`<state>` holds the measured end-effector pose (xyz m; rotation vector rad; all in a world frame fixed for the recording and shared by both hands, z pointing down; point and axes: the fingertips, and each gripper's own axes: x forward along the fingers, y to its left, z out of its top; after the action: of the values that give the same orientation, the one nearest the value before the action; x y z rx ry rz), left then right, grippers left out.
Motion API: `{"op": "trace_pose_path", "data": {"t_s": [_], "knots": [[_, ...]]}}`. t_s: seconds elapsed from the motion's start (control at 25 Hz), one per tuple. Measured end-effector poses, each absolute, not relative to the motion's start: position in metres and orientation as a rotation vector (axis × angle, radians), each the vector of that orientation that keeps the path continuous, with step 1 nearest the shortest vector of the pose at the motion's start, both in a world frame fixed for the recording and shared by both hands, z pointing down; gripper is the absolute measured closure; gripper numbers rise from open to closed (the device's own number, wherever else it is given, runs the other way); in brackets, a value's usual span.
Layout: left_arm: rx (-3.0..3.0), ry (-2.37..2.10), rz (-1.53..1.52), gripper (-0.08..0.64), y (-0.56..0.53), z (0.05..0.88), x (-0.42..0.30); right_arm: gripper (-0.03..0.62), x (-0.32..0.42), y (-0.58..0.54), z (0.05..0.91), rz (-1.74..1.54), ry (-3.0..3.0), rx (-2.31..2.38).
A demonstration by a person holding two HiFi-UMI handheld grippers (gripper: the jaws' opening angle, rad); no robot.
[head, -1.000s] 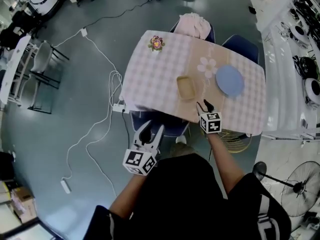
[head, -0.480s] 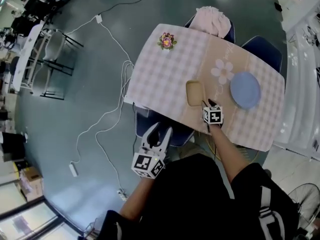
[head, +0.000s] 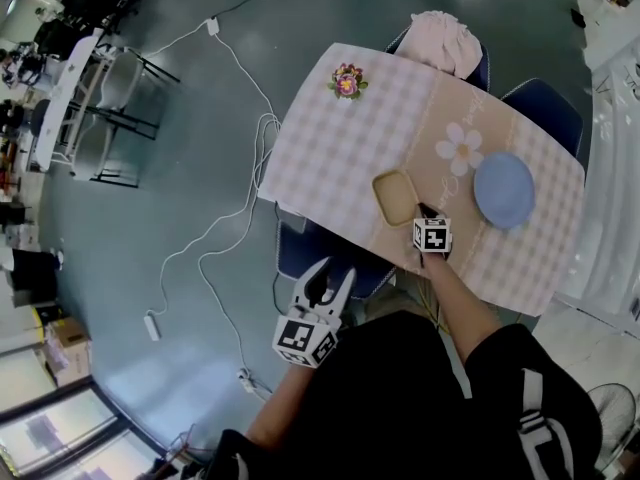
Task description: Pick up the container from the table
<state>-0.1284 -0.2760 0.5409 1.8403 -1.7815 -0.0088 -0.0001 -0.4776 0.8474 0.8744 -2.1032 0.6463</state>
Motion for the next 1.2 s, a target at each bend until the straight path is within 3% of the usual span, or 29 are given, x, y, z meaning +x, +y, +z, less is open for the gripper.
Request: {"op": "trace_pose_path", "data": {"t_s": [0.36, 1.2], "knots": [[1.913, -1.776, -0.045, 0.402, -0.257, 0.529, -0.144, 0.578, -0.014, -0.465, 0.789, 0.593, -2.228, 0.916], [2.266, -1.758, -0.231, 0.403, -0.161, 0.446, -0.209, 0.580, -0.061, -0.301, 0.497, 0.410, -2.693, 1.278]]}}
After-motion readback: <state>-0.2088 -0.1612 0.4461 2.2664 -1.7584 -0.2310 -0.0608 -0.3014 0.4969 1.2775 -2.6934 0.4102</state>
